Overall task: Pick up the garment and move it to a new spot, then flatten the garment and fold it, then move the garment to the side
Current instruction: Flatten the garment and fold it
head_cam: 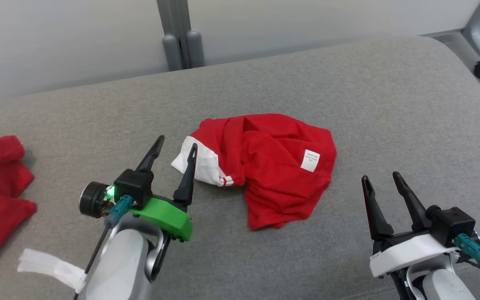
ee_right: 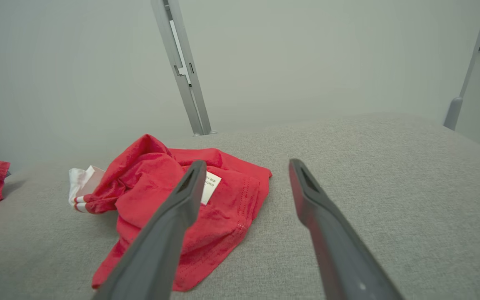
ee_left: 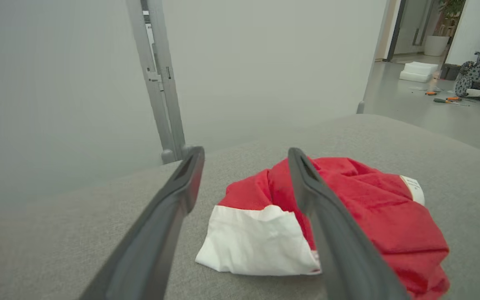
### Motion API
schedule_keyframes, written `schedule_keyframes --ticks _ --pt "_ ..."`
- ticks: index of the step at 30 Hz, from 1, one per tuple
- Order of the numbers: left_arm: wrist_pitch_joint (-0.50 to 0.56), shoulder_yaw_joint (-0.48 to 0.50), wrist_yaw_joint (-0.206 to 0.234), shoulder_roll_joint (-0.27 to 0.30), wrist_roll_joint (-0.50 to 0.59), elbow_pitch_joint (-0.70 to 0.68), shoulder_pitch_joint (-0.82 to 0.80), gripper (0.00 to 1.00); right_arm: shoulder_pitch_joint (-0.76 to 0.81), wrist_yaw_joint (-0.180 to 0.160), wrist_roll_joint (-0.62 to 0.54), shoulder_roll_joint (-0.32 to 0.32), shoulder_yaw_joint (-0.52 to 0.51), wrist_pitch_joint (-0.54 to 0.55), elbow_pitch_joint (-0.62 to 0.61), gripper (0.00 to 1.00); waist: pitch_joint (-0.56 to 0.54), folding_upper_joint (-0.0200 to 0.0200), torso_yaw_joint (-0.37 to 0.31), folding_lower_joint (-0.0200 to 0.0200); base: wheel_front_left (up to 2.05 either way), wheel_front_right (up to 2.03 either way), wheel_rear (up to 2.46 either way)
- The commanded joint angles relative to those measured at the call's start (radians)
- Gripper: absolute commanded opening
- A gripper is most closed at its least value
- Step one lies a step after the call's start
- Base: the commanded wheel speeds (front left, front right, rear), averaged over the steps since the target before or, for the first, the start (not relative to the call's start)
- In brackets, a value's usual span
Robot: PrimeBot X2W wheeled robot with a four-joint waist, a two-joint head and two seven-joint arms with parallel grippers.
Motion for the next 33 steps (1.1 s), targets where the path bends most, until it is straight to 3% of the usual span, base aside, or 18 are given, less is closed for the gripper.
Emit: schedule_keyframes --ticks 1,15,16,17,25,33 --pt "-0.001 -0.014 -0.002 0.003 -0.004 0.025 -0.029 1.0 -0.014 0.0 0.005 0.003 0.0 -0.003 0.001 1.0 0.041 -0.0001 -0.05 0.0 0.0 0.0 0.0" --pt "0.002 -0.13 0.015 -0.003 -0.089 0.321 -0.121 1.0 -0.043 0.0 0.016 0.012 -0.002 -0.003 0.0 1.0 0.097 -0.0001 -0.111 0.0 0.0 0.0 0.0" --pt "0.001 -0.134 0.019 -0.003 -0.099 0.335 -0.129 0.32 -0.046 0.0 0.016 0.012 -0.002 -0.003 0.0 1.0 0.099 -0.0001 -0.111 0.0 0.0 0.0 0.0" --pt "0.0 -0.137 0.024 -0.003 -0.108 0.345 -0.134 0.0 -0.047 0.0 0.015 0.012 -0.004 -0.003 0.0 1.0 0.099 -0.0001 -0.111 0.0 0.0 0.0 0.0" --pt "-0.002 -0.131 0.061 -0.003 -0.157 0.328 -0.155 0.0 -0.035 0.0 0.005 0.013 -0.011 -0.003 0.002 1.0 0.08 -0.0001 -0.081 0.0 0.0 0.0 0.0" --pt "0.0 -0.032 0.098 0.014 -0.128 0.055 0.011 0.0 0.002 0.0 -0.001 0.015 -0.022 -0.003 -0.003 1.0 0.039 -0.0001 0.019 0.0 0.0 0.0 0.0"
